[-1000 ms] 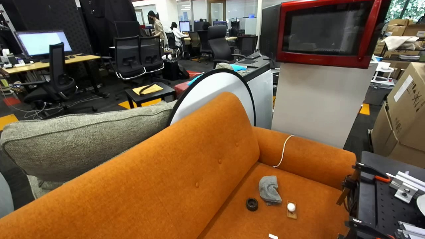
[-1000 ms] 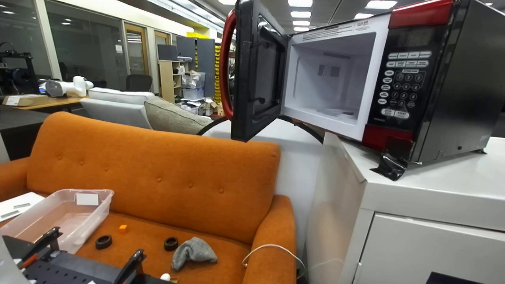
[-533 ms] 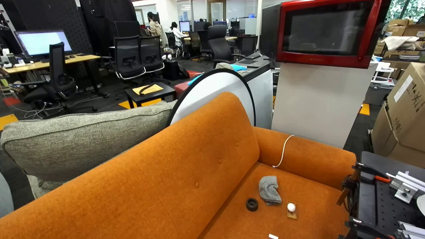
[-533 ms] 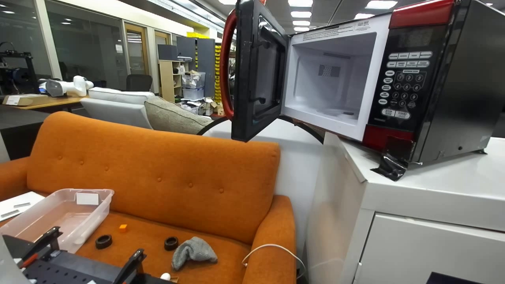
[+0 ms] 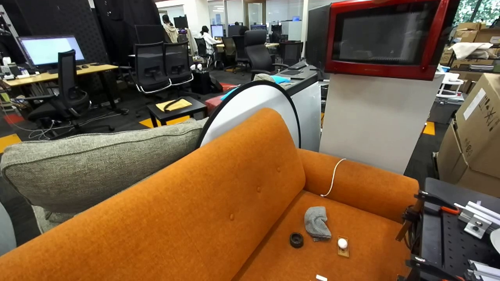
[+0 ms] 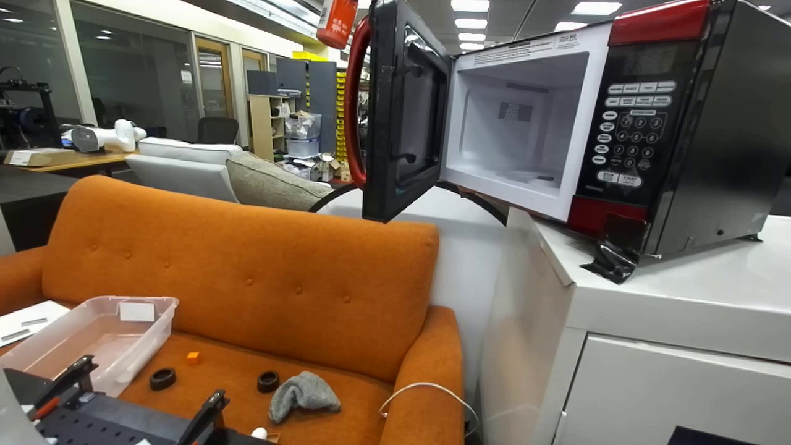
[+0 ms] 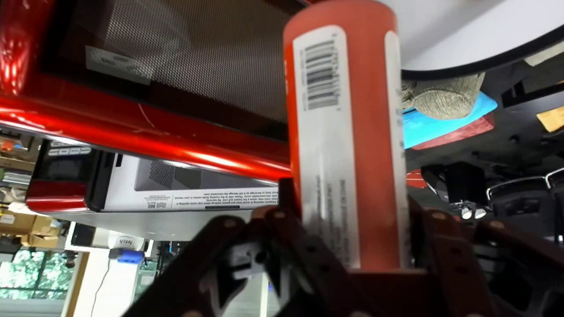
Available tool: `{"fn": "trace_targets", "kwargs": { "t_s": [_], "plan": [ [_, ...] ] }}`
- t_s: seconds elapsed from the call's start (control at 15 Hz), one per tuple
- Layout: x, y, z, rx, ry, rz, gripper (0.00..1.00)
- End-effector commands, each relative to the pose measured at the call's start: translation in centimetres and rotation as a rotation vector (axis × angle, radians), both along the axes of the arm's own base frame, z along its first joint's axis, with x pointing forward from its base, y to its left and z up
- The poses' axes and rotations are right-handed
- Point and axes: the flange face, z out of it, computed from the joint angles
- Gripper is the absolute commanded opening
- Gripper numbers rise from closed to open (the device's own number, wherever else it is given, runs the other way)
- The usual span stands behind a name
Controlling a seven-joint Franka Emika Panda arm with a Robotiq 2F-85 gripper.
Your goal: Remove the bottle from the top of the microwave and put it in the box on the couch
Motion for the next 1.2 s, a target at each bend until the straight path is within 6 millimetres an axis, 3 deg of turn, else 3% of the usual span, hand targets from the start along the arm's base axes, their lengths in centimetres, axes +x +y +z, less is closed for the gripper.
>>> {"fn": "trace_targets", "kwargs": {
  "t_s": [0.0,0.4,0.47,0.53,0.67,1.13],
  "plan": [
    [-0.2,0.1,-0.5,0.002,0.011,0.000,0.52],
    [-0.3,0.0,-0.8,0.003,0.016,-0.002,0.52],
    [-0.3,0.0,-0.8,0.003,0.016,-0.002,0.27],
    [-0.1,0.9,-1.3,0.014,0.024,0.012,0.27],
    [0.2,3.8,-2.8,0.036,0.042,0.064,0.27],
    [-0.2,20.6,-10.7,0.161,0.130,0.335,0.27]
  ]
}}
